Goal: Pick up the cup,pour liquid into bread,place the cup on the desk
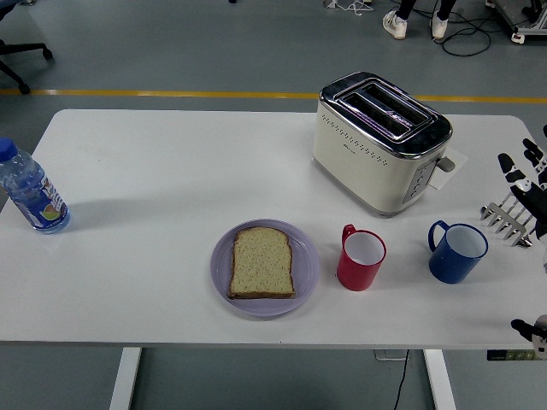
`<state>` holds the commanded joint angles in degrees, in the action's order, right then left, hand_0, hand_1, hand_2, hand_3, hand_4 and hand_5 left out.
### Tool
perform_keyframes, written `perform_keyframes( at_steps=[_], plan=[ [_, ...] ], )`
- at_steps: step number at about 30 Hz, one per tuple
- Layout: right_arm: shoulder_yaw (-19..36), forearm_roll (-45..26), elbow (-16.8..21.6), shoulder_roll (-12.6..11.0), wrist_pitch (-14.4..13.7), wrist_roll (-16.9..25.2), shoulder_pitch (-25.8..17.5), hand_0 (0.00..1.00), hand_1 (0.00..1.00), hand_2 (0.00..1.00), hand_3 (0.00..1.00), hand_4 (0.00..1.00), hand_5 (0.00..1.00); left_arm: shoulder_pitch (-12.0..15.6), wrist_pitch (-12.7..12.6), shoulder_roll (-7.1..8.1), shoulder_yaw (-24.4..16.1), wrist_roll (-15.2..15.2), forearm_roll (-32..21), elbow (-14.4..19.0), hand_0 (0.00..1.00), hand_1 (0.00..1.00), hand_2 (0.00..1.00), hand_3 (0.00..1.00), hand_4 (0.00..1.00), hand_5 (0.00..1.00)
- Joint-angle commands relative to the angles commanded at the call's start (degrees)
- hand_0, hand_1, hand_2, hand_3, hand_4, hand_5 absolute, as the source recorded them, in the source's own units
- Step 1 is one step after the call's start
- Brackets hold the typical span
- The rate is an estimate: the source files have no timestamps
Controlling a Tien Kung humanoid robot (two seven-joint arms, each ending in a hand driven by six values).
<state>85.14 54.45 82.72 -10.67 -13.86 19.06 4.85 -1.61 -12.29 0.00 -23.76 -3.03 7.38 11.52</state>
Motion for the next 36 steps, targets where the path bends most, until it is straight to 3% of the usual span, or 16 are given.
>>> perform_keyframes(
  at_steps=[1, 2, 5, 7, 8, 9, 17, 19, 21, 27, 32, 36],
  plan=[
    [1.0, -2.6, 0.9, -0.1, 1.7, -1.5, -0.1, 0.794, 0.73, 0.801, 0.784, 0.75, 0.253, 0.0, 0.0, 0.0, 0.0, 0.0, 0.0, 0.0, 0.644, 0.665, 0.689, 0.526, 0.245, 0.854],
    [1.3, -5.1, 1.2, -0.1, 2.5, -2.1, -0.2, 0.779, 0.71, 0.765, 0.745, 0.731, 0.318, 0.0, 0.0, 0.0, 0.0, 0.0, 0.0, 0.0, 0.644, 0.665, 0.688, 0.526, 0.244, 0.852],
    [3.0, -11.8, 2.3, 0.0, 5.5, -4.8, -0.5, 0.779, 0.71, 0.765, 0.745, 0.731, 0.318, 0.1, 0.0, 0.0, -0.1, 0.0, 0.1, 0.0, 0.644, 0.665, 0.688, 0.526, 0.244, 0.852],
    [4.1, -16.6, 2.3, 0.2, 7.0, -6.6, -0.7, 0.779, 0.71, 0.765, 0.745, 0.731, 0.318, 0.1, 0.0, 0.0, -0.1, 0.0, 0.1, 0.0, 0.644, 0.665, 0.688, 0.526, 0.244, 0.852],
    [4.6, -18.8, 2.1, 0.3, 7.5, -7.4, -0.8, 0.775, 0.702, 0.751, 0.743, 0.705, 0.379, 0.2, 0.0, 0.0, -0.1, 0.0, 0.1, -0.1, 0.644, 0.665, 0.688, 0.525, 0.244, 0.851],
    [5.0, -20.4, 2.0, 0.4, 7.7, -7.8, -0.8, 0.775, 0.702, 0.751, 0.743, 0.705, 0.379, 0.2, 0.0, 0.0, 0.0, 0.0, 0.1, -0.1, 0.644, 0.665, 0.688, 0.525, 0.244, 0.851],
    [7.7, -23.9, 0.7, 1.1, 8.4, -11.4, -1.7, 0.772, 0.697, 0.733, 0.731, 0.687, 0.412, 0.5, 0.0, 0.0, 0.3, 0.0, 0.0, -0.1, 0.644, 0.665, 0.688, 0.525, 0.245, 0.847],
    [8.4, -23.9, 0.3, 1.3, 5.8, -12.8, -1.8, 0.772, 0.697, 0.733, 0.731, 0.687, 0.412, 0.6, 0.0, 0.0, 0.3, 0.0, 0.0, -0.2, 0.644, 0.665, 0.688, 0.525, 0.245, 0.847],
    [8.9, -24.0, 0.0, 1.4, 5.0, -13.5, -1.9, 0.75, 0.673, 0.708, 0.713, 0.651, 0.45, 0.6, 0.0, 0.0, 0.4, 0.0, 0.0, -0.2, 0.643, 0.665, 0.688, 0.525, 0.244, 0.845],
    [10.2, -23.3, -0.5, 1.7, 5.9, -15.4, -2.1, 0.746, 0.677, 0.704, 0.698, 0.647, 0.46, 0.7, 0.1, 0.0, 0.7, -0.1, -0.1, -0.2, 0.642, 0.665, 0.687, 0.525, 0.244, 0.847],
    [11.5, -21.3, -0.9, 1.7, 6.7, -20.6, -2.4, 0.734, 0.663, 0.701, 0.678, 0.644, 0.467, 0.8, 0.1, 0.0, 0.6, 0.0, -0.1, -0.2, 0.642, 0.665, 0.687, 0.524, 0.244, 0.842],
    [11.7, -20.7, -1.1, 2.0, 7.1, -21.6, -2.4, 0.734, 0.663, 0.701, 0.678, 0.644, 0.467, 0.6, 0.0, 0.0, 0.4, 0.0, 0.0, -0.2, 0.642, 0.665, 0.687, 0.524, 0.244, 0.842]
  ],
)
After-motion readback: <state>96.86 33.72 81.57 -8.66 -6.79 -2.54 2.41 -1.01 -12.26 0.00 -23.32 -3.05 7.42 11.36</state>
